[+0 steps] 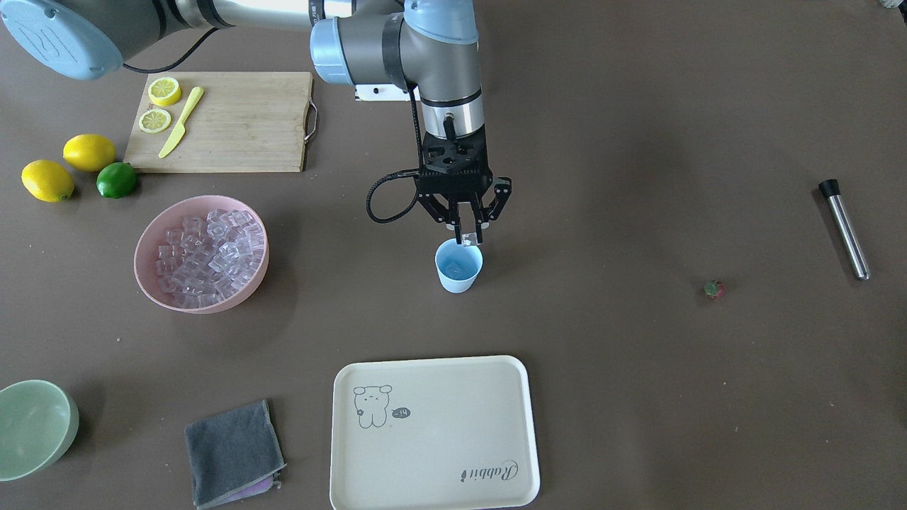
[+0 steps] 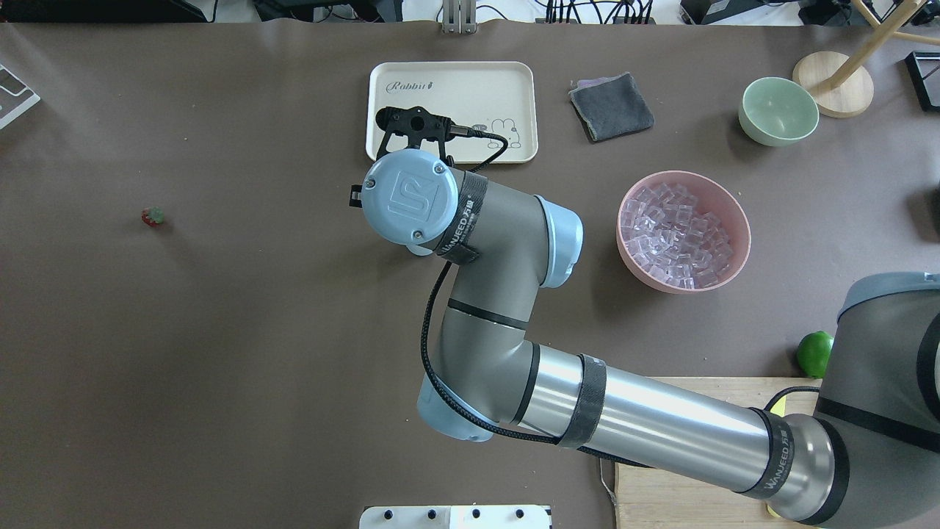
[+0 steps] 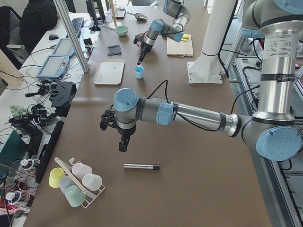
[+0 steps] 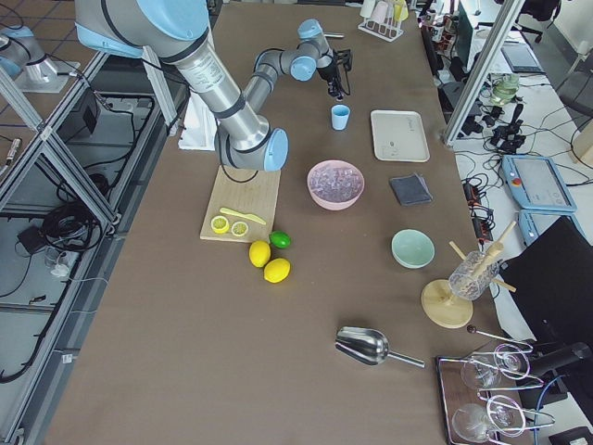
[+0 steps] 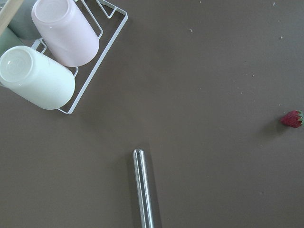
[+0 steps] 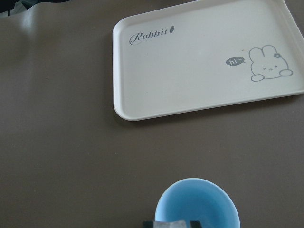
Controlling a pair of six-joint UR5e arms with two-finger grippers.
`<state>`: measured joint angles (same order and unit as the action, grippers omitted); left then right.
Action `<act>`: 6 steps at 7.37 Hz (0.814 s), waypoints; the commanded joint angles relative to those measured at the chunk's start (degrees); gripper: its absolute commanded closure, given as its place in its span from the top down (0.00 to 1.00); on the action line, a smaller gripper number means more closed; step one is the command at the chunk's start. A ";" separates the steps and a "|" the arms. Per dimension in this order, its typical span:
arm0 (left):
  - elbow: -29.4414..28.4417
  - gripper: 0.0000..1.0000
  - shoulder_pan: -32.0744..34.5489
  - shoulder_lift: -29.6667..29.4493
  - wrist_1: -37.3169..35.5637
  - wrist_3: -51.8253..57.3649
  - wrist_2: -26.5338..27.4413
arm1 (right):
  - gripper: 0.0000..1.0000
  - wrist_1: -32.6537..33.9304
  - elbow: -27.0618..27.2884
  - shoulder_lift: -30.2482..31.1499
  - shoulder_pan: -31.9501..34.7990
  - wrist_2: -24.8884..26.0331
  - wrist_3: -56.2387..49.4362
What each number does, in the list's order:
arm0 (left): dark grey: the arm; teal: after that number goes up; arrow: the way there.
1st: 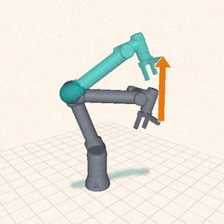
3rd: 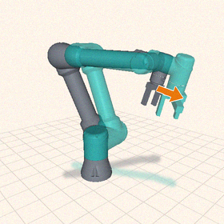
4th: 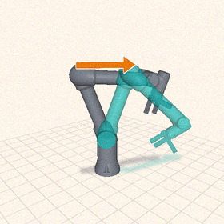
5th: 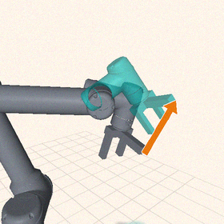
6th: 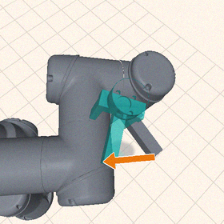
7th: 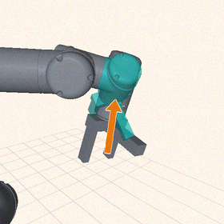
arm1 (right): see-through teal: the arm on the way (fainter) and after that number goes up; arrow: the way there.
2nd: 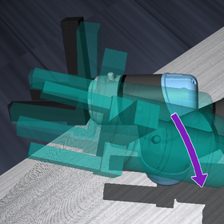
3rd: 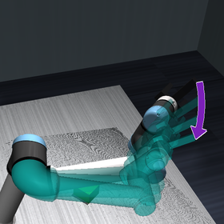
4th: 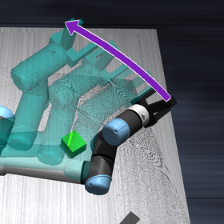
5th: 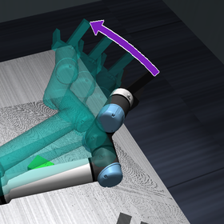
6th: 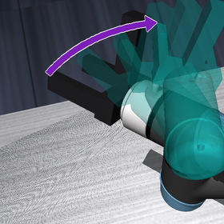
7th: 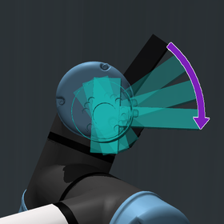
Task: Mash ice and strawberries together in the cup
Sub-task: 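Hold the ice cube over the blue cup and release it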
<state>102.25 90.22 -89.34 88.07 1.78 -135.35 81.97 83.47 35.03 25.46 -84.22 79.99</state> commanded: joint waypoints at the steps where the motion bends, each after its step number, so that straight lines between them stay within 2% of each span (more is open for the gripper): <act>1: 0.05 0.99 0.05 0.30 0.00 0.16 0.00 | 0.13 0.03 -0.68 -0.23 -0.67 0.99 -1.40; 4: -0.30 0.99 0.05 0.31 0.00 0.33 0.00 | 0.14 0.03 -1.12 1.44 -0.15 1.34 -3.79; 5: -0.30 0.99 0.05 0.30 0.00 0.33 0.00 | 0.18 0.03 -1.21 1.53 -0.15 1.34 -3.79; 6: -0.30 0.99 0.05 0.30 0.00 0.33 0.00 | 0.87 0.03 -1.21 1.44 -0.15 1.34 -3.70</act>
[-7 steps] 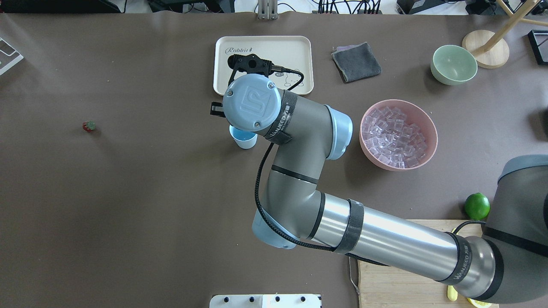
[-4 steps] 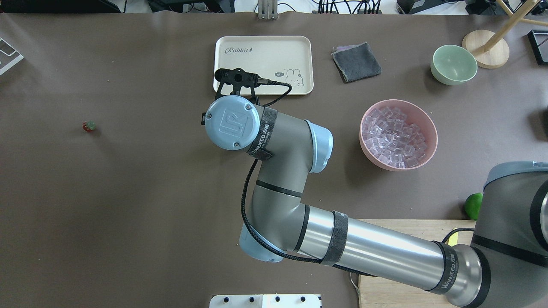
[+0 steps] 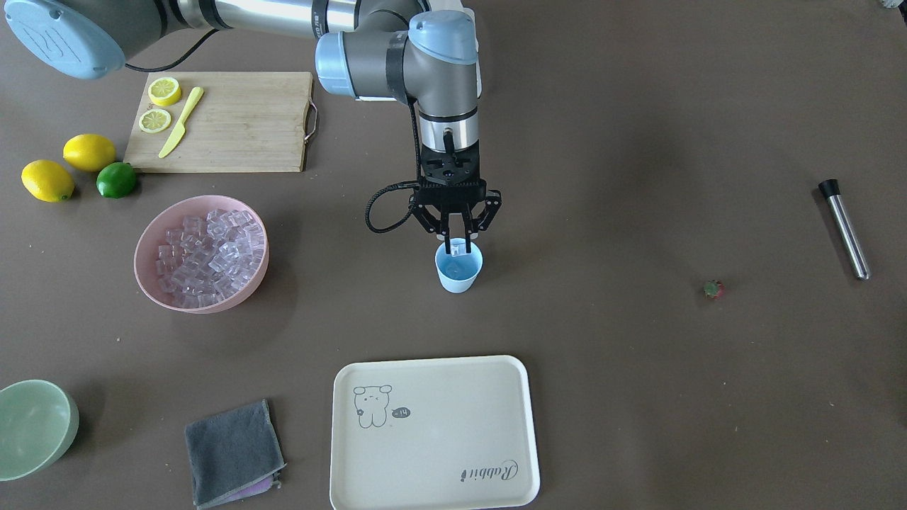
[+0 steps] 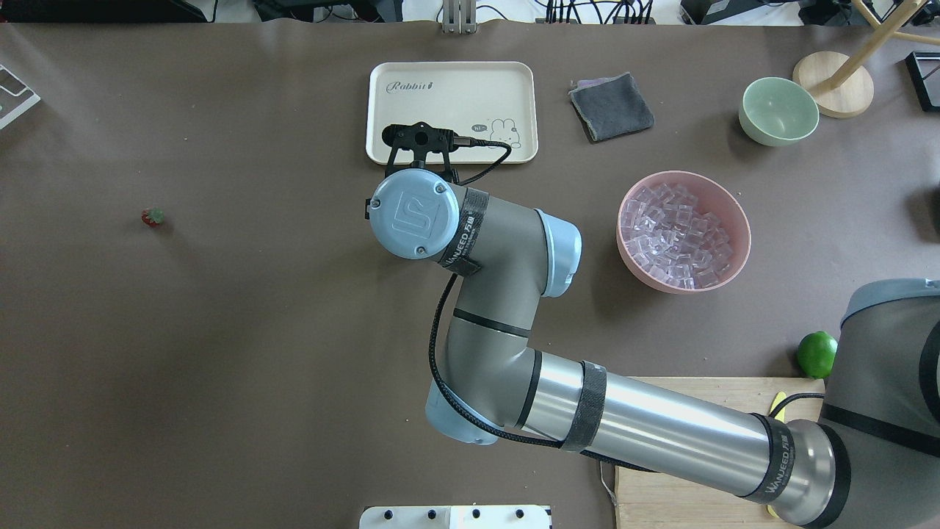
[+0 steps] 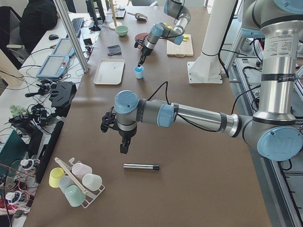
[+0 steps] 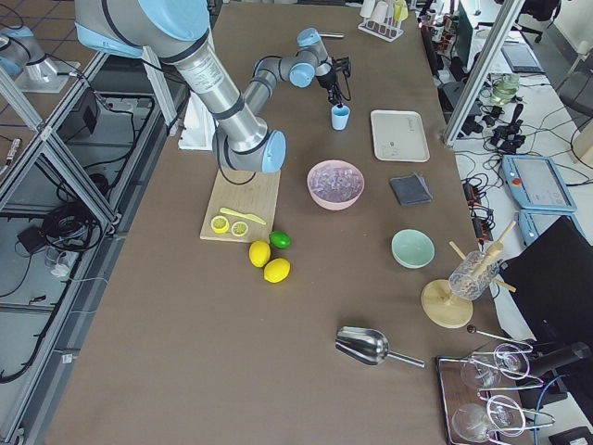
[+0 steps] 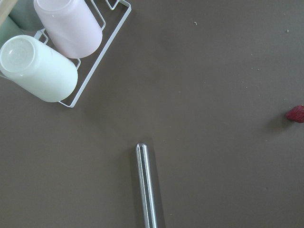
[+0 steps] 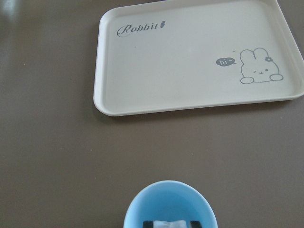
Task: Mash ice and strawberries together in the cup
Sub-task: 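Hold the ice cube over the blue cup and release it, then return the right gripper into the pink ice bowl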
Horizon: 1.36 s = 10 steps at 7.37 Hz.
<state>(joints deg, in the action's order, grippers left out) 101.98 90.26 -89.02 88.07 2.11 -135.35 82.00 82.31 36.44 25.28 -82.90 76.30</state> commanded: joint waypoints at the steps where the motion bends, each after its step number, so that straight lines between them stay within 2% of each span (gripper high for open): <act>1: -0.12 0.99 0.00 -0.01 0.00 0.00 0.00 | 0.99 -0.09 0.04 -0.22 0.38 -0.42 0.07; 2: -0.03 0.99 -0.08 -0.10 0.00 0.00 0.00 | 0.99 0.35 0.57 0.90 0.64 -1.64 -1.23; 3: -0.03 0.99 -0.09 -0.10 0.00 0.00 0.00 | 0.99 0.87 3.70 3.79 1.60 -4.09 -7.68; 4: -0.12 0.99 0.00 -0.10 0.00 0.00 0.00 | 1.00 1.84 10.26 9.56 3.53 -6.73 -9.40; 5: -0.20 0.99 0.00 -0.02 0.00 0.00 0.00 | 0.99 1.85 16.76 15.97 6.59 -11.80 -12.47; 6: -0.12 0.99 0.00 -0.01 0.00 0.00 0.00 | 0.99 1.76 21.96 21.86 8.80 -13.50 -14.50; 8: -0.12 0.99 0.00 -0.01 0.00 0.00 0.00 | 0.99 0.88 27.70 33.20 13.28 -16.76 -23.79; 10: 0.15 0.99 0.00 -0.01 0.00 0.00 0.00 | 0.98 0.88 29.05 39.65 14.88 -16.60 -28.13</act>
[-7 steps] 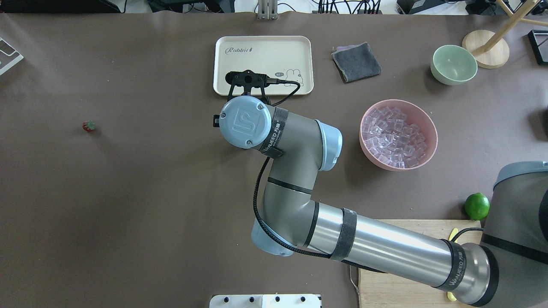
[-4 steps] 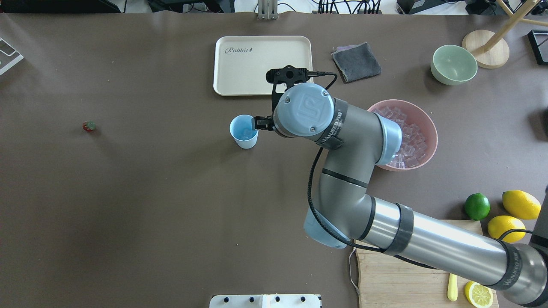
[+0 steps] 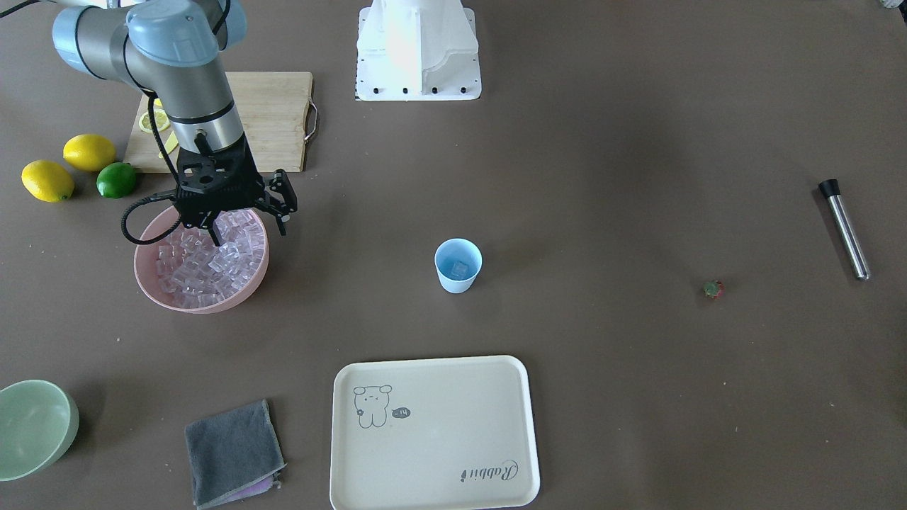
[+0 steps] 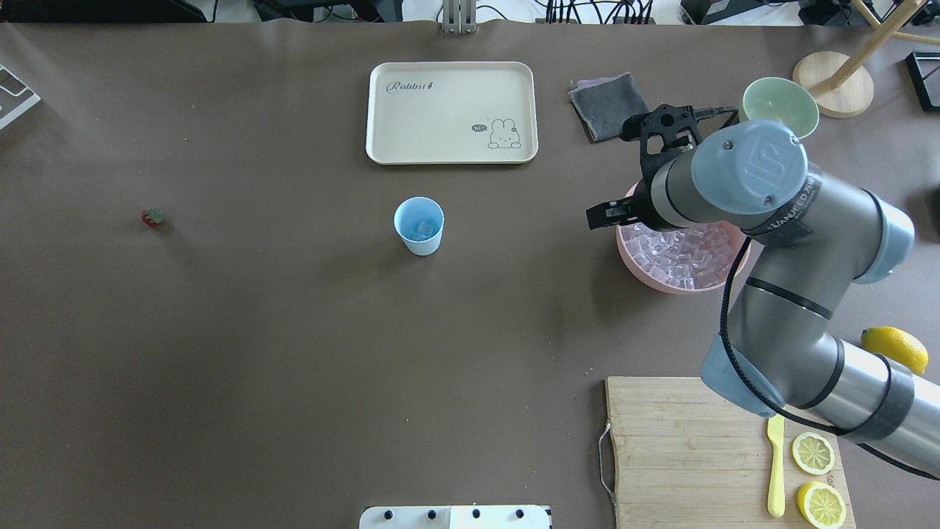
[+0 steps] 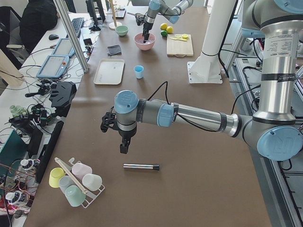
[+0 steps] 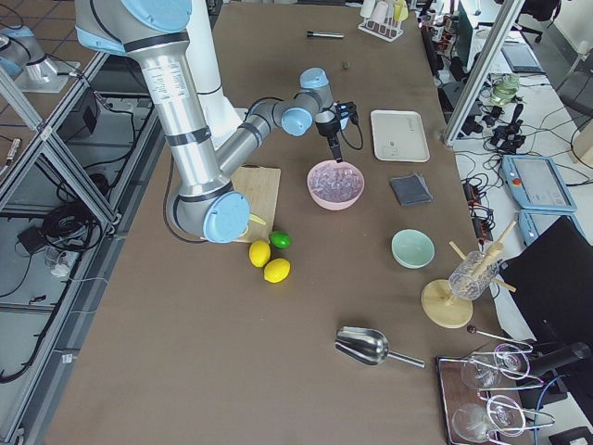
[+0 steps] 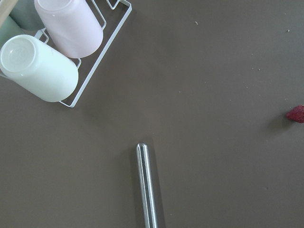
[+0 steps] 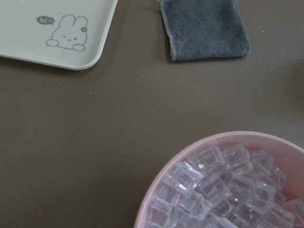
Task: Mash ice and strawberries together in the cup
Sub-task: 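Return the right gripper into the pink ice bowl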
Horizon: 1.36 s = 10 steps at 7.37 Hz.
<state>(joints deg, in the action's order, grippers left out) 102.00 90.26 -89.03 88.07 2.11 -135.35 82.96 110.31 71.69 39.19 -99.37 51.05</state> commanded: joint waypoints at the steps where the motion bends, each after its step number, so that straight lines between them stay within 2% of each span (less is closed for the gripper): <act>1: 0.04 0.99 0.00 0.00 0.00 0.00 0.00 | 0.97 -0.07 0.87 5.64 1.24 0.05 -4.02; 2: 0.39 0.99 0.00 0.00 0.00 -0.09 0.00 | 0.95 0.01 0.35 6.53 1.16 0.40 -4.38; 3: 0.39 0.99 0.00 0.00 0.00 -0.09 0.00 | 0.89 0.10 0.34 6.71 1.07 0.49 -5.17; 4: 0.48 0.99 0.00 0.00 0.00 -0.09 0.00 | 0.75 0.36 -0.09 6.45 1.07 0.76 -5.17; 5: 0.74 0.99 0.00 0.00 0.00 -0.17 0.00 | 0.72 0.54 -1.23 5.75 0.81 1.37 -4.48; 7: 0.83 0.99 0.00 0.00 0.00 -0.18 0.00 | 0.72 0.80 -4.83 2.42 0.80 2.78 1.55; 9: 0.66 0.99 0.00 0.00 0.00 -0.18 0.00 | 0.73 0.89 -5.46 0.74 2.12 2.52 3.08; 10: 0.83 0.99 0.00 0.00 0.00 -0.18 0.00 | 0.73 0.11 -8.16 -0.14 1.95 2.52 4.91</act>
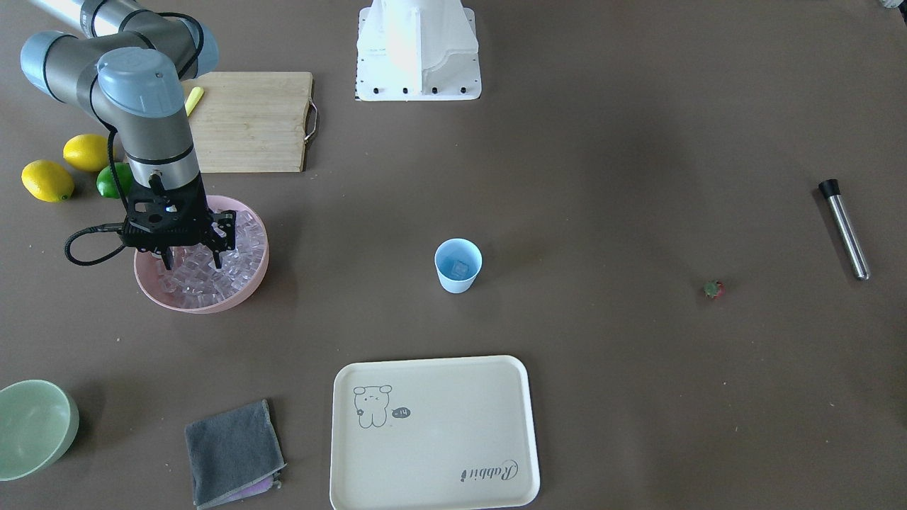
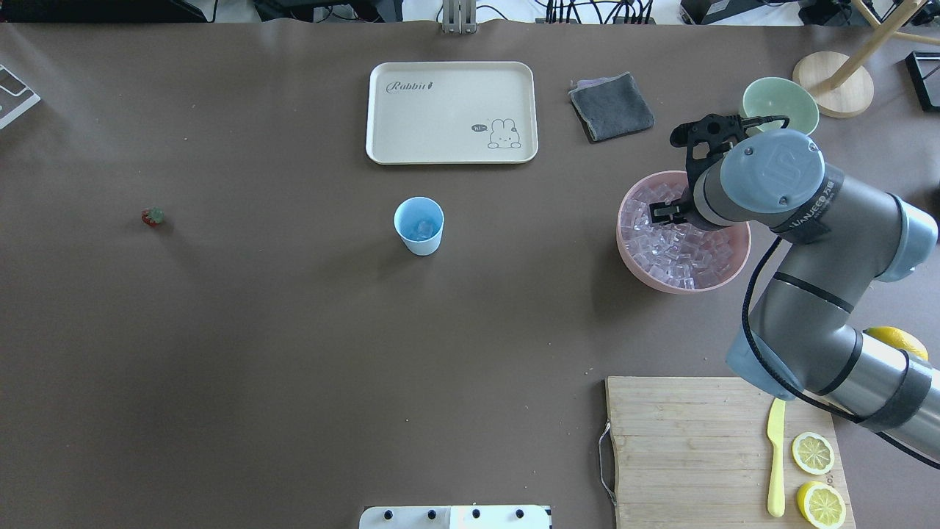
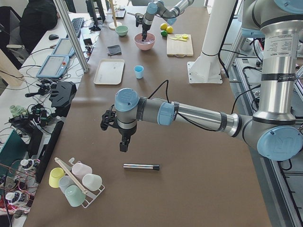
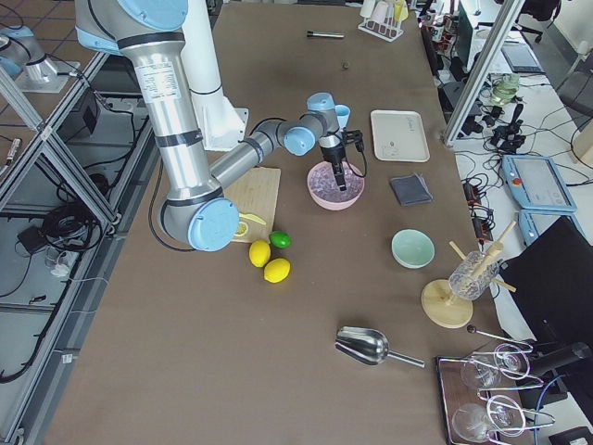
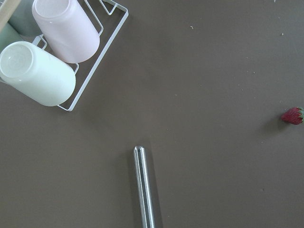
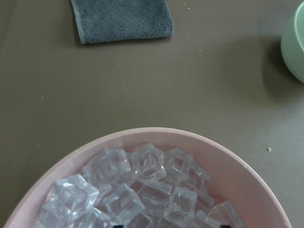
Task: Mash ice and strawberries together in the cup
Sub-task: 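Return the right gripper into the pink ice bowl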
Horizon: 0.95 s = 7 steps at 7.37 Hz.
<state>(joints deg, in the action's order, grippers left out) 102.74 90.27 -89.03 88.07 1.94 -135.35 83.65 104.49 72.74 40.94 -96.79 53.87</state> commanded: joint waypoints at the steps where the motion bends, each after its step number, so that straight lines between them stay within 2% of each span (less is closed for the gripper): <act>1: -0.08 0.99 0.00 0.00 0.00 0.00 0.00 | 0.73 -0.50 -3.92 -2.50 0.02 0.02 2.29; 3: -0.08 0.99 0.00 0.00 0.00 0.00 0.00 | 0.71 -0.50 -4.12 -2.43 -0.33 0.19 2.37; 5: 0.00 0.99 0.00 0.00 0.00 0.09 0.00 | 0.50 -0.59 -4.12 -1.81 -1.03 0.72 2.55; 6: 0.01 0.99 0.00 0.00 0.00 0.09 0.00 | 0.45 -0.50 -4.12 -1.72 -1.29 1.16 2.46; 7: 0.01 0.99 0.00 0.00 0.00 0.17 0.00 | 0.34 -0.50 -4.12 -1.72 -1.38 1.34 2.46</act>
<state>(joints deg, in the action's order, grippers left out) 102.73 90.26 -89.04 88.07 2.04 -135.35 83.14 100.36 70.96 39.74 -95.78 56.35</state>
